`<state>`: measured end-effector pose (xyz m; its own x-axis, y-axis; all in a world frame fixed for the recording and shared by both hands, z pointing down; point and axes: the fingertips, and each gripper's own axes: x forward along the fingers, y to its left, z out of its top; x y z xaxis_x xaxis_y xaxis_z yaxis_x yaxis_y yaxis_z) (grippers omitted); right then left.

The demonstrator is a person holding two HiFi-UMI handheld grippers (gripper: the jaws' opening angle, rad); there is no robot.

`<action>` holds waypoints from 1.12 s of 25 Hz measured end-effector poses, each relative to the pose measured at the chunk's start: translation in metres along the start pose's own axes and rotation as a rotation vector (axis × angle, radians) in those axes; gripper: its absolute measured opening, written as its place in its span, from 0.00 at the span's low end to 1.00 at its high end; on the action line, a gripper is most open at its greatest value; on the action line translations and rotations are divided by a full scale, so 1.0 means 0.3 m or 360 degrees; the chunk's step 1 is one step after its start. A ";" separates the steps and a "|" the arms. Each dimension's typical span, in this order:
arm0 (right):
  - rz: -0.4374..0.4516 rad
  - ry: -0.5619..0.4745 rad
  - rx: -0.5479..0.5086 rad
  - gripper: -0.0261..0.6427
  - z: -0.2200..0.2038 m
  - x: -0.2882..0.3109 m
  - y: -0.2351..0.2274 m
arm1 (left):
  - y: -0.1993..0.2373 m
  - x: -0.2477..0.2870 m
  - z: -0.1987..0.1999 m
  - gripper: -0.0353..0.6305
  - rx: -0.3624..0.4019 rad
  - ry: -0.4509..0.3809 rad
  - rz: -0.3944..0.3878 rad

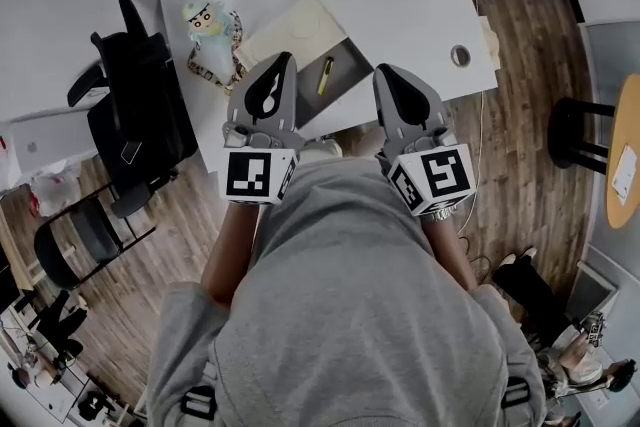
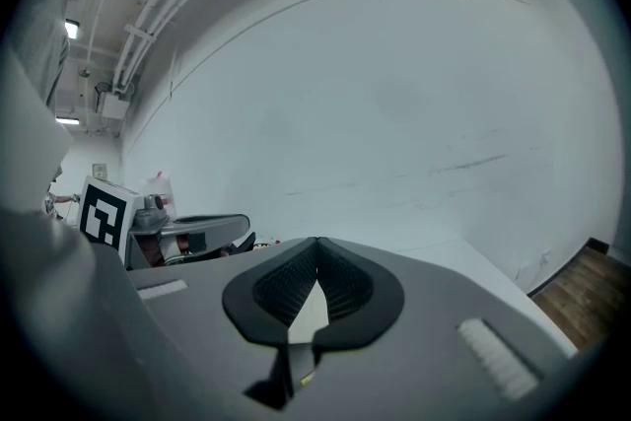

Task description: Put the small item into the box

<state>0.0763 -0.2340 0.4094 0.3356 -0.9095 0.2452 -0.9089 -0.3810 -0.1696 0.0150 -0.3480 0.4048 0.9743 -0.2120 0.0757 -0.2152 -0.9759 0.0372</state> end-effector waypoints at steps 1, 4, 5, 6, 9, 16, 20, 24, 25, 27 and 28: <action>0.0005 -0.0007 -0.0005 0.06 0.008 0.001 0.001 | -0.003 -0.003 0.024 0.05 0.0020 -0.0026 0.0002; 0.0001 -0.0042 -0.0009 0.06 0.033 0.006 -0.006 | -0.010 -0.005 0.076 0.05 0.0043 -0.0081 0.0007; -0.0006 -0.0060 -0.0005 0.06 0.040 0.008 -0.011 | -0.013 -0.004 0.090 0.05 0.0042 -0.0097 0.0007; -0.0010 -0.0075 -0.0004 0.06 0.047 0.009 -0.015 | -0.017 -0.004 0.103 0.05 0.0041 -0.0106 0.0004; -0.0010 -0.0105 -0.0018 0.06 0.075 0.007 -0.021 | -0.037 -0.005 0.140 0.05 0.0065 -0.0095 -0.0017; -0.0032 -0.0157 -0.0022 0.06 0.113 -0.013 -0.058 | -0.089 -0.002 0.205 0.05 0.0167 -0.0169 -0.0066; -0.0035 -0.0178 -0.0050 0.06 0.149 -0.028 -0.061 | -0.109 -0.002 0.197 0.05 0.0154 -0.0156 -0.0080; -0.0029 -0.0220 -0.0078 0.06 0.195 -0.054 -0.055 | -0.131 -0.008 0.211 0.06 0.0153 -0.0170 -0.0095; -0.0029 -0.0234 -0.0083 0.06 0.205 -0.059 -0.055 | -0.137 -0.008 0.216 0.06 0.0155 -0.0176 -0.0100; -0.0024 -0.0258 -0.0096 0.06 0.223 -0.066 -0.052 | -0.145 -0.008 0.224 0.05 0.0158 -0.0179 -0.0109; -0.0021 -0.0270 -0.0105 0.06 0.230 -0.068 -0.049 | -0.148 -0.009 0.227 0.05 0.0158 -0.0181 -0.0112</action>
<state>0.1000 -0.2212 0.3411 0.3792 -0.9217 0.0815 -0.9166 -0.3863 -0.1034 0.0265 -0.3076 0.3350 0.9891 -0.1422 -0.0373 -0.1442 -0.9877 -0.0606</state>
